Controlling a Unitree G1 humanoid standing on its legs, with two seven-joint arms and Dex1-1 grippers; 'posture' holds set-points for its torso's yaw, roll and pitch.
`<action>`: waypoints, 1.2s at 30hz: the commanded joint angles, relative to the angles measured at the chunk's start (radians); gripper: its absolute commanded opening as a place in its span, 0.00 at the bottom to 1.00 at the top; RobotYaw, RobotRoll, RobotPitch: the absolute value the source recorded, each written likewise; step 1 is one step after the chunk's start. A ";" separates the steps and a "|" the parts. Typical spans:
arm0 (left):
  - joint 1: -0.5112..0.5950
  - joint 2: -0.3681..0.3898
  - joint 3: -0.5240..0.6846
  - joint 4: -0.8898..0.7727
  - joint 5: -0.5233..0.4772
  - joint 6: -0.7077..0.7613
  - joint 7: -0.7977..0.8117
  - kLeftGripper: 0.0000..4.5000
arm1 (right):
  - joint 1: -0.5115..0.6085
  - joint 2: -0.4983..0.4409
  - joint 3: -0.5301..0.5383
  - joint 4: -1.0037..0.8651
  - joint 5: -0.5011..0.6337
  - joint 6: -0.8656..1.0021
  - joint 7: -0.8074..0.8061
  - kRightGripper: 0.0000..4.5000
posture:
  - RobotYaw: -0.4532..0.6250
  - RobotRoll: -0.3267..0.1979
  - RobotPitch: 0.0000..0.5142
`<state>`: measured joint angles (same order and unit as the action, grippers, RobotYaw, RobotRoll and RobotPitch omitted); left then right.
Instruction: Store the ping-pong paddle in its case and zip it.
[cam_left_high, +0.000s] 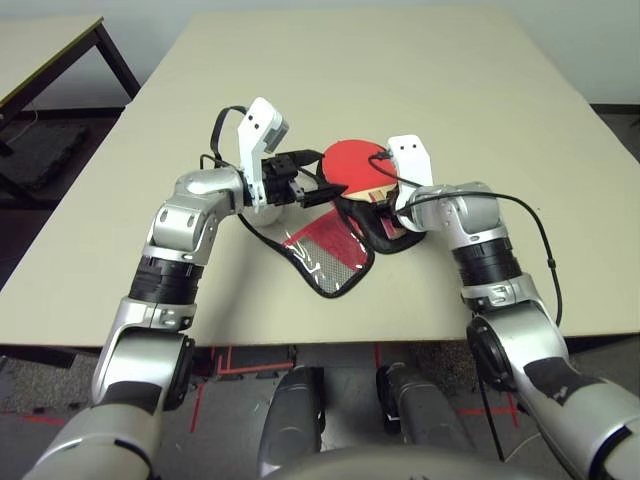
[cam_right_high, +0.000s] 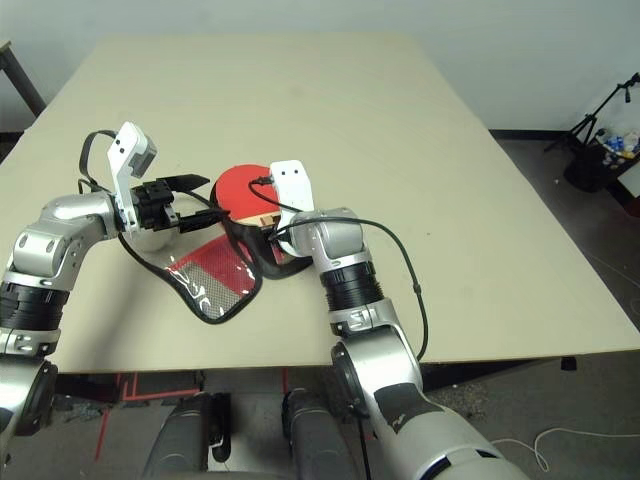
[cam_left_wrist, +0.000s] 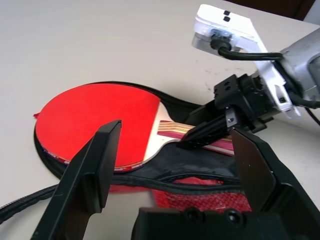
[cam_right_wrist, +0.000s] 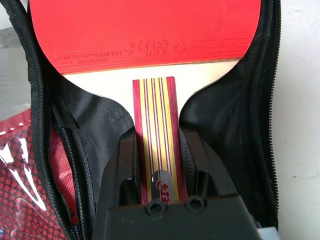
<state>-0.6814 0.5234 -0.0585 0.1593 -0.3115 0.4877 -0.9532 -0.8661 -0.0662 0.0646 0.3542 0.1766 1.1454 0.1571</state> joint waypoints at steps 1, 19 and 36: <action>0.009 0.001 -0.005 -0.004 0.005 0.000 0.002 1.00 | 0.009 -0.027 0.023 0.003 -0.011 -0.003 0.032 0.42 | 0.44 0.62 0.24; -0.159 0.177 0.119 0.248 0.020 -0.082 -0.013 1.00 | 0.025 -0.270 -0.078 -0.553 0.193 0.299 0.252 1.00 | 0.43 0.62 0.23; 0.136 0.523 0.070 0.296 0.090 0.019 -0.270 1.00 | 0.116 -0.473 -0.066 -0.547 0.248 0.024 0.449 1.00 | 0.44 0.62 0.25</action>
<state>-0.5696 1.0406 0.0425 0.4751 -0.2319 0.4884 -1.1918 -0.7659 -0.5297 -0.0212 -0.1836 0.4113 1.1886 0.5833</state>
